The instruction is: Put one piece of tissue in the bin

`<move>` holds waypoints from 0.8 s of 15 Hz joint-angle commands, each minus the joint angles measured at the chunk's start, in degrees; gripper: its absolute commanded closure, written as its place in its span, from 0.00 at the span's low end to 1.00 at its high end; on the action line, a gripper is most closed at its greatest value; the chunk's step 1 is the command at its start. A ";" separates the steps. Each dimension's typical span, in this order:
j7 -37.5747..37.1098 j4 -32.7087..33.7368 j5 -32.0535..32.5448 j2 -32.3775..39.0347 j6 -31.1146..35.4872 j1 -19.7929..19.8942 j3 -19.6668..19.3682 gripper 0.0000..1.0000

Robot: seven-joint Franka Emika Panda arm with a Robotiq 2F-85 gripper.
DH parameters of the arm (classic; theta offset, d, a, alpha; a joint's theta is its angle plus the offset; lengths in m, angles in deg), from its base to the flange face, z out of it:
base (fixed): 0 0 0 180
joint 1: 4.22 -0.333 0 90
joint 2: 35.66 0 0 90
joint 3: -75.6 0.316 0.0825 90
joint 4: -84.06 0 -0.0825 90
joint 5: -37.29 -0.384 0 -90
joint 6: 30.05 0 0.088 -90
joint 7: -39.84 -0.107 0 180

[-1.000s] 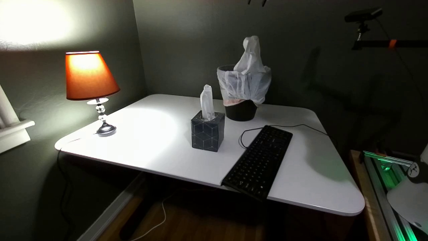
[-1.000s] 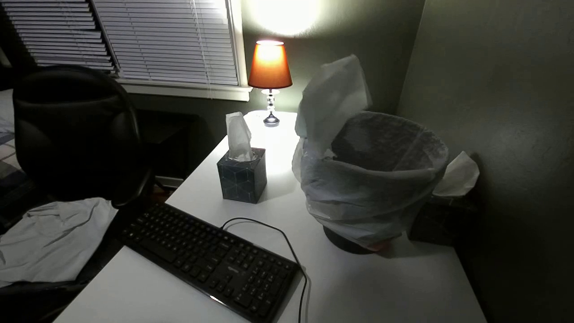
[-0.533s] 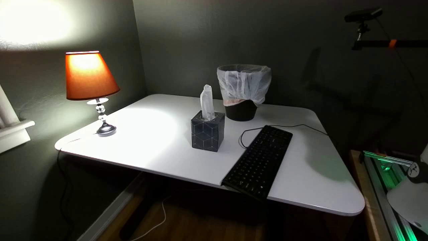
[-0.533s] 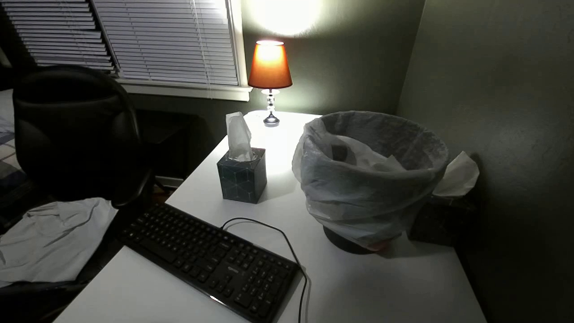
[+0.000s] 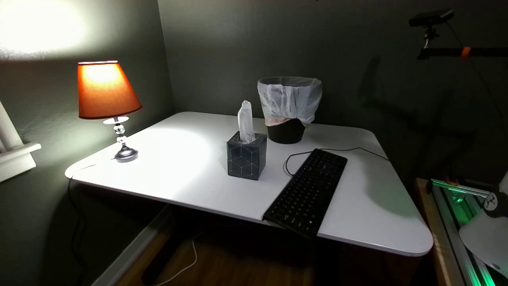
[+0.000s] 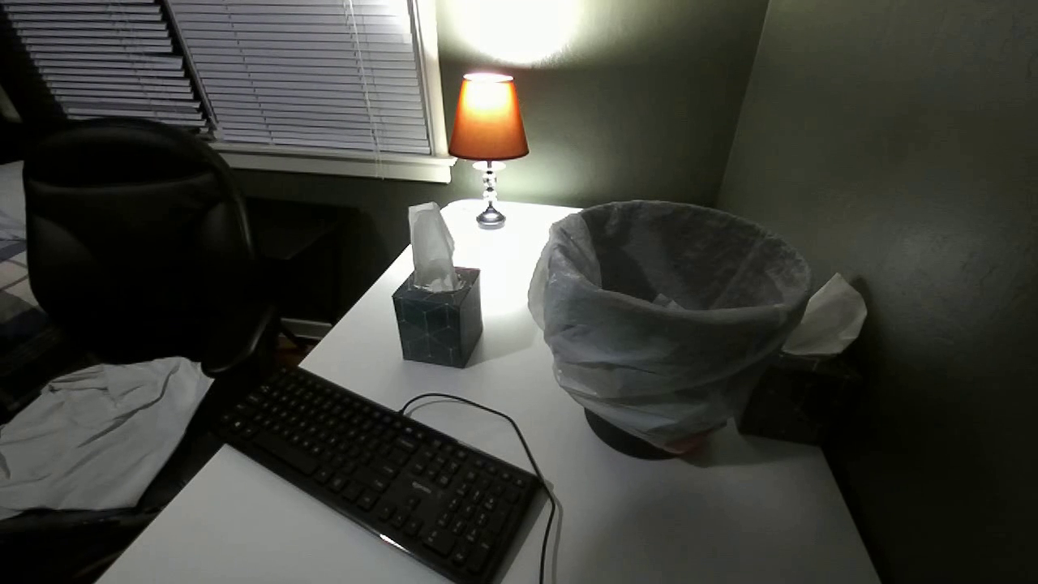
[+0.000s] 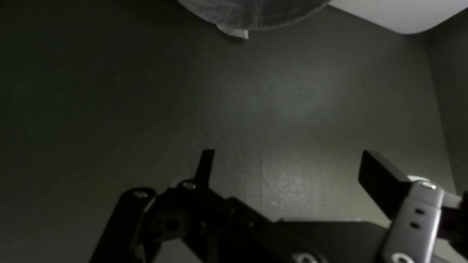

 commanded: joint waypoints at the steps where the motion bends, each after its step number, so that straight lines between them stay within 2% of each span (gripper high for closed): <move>1: 12.96 -3.01 -10.16 -1.46 -0.61 -5.02 -1.86 0.00; 7: 35.17 -6.07 -29.78 -2.62 -4.66 -8.60 -1.86 0.00; 12: 48.93 -5.34 -37.47 -2.92 -16.84 -10.33 -1.90 0.00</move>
